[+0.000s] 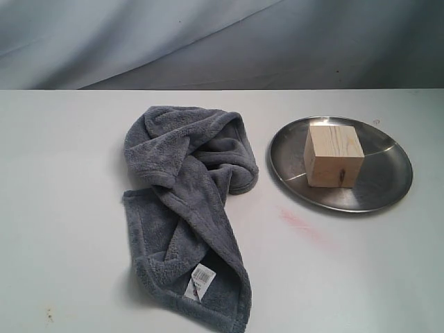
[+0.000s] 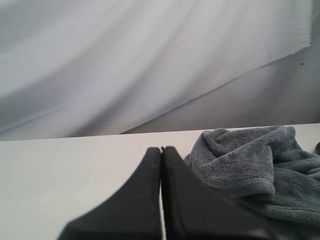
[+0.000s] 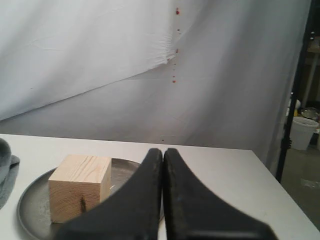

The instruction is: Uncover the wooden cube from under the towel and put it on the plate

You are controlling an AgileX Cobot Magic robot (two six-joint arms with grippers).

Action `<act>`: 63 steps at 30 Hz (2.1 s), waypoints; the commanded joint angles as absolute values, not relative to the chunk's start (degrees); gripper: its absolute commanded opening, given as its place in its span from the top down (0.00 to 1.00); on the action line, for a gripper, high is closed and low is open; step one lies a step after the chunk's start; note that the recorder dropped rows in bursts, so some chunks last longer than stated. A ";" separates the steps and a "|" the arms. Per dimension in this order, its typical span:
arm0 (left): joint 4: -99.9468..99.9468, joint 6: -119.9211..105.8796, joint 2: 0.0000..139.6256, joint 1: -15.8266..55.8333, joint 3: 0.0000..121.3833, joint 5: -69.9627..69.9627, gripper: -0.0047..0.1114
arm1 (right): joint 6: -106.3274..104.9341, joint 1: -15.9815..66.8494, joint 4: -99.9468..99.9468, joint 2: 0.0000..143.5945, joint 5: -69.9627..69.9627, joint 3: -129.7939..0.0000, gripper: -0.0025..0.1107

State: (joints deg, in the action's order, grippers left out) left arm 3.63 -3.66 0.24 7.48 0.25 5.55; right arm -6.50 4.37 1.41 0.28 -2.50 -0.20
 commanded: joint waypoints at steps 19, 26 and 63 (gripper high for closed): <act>3.77 -3.52 0.00 7.36 0.00 4.82 0.96 | -12.02 2.87 -1.03 0.00 -2.54 0.00 0.98; 3.77 -3.52 0.00 7.36 0.00 4.82 0.96 | -4.29 2.87 -7.46 0.00 -1.79 0.00 0.98; 3.77 -3.52 0.00 7.36 0.00 4.82 0.96 | 0.00 2.87 -6.82 0.00 -3.64 0.00 0.98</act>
State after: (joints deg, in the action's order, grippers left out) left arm 3.63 -3.66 0.24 7.48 0.25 5.55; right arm 0.00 2.80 -7.16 0.28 -3.27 -0.20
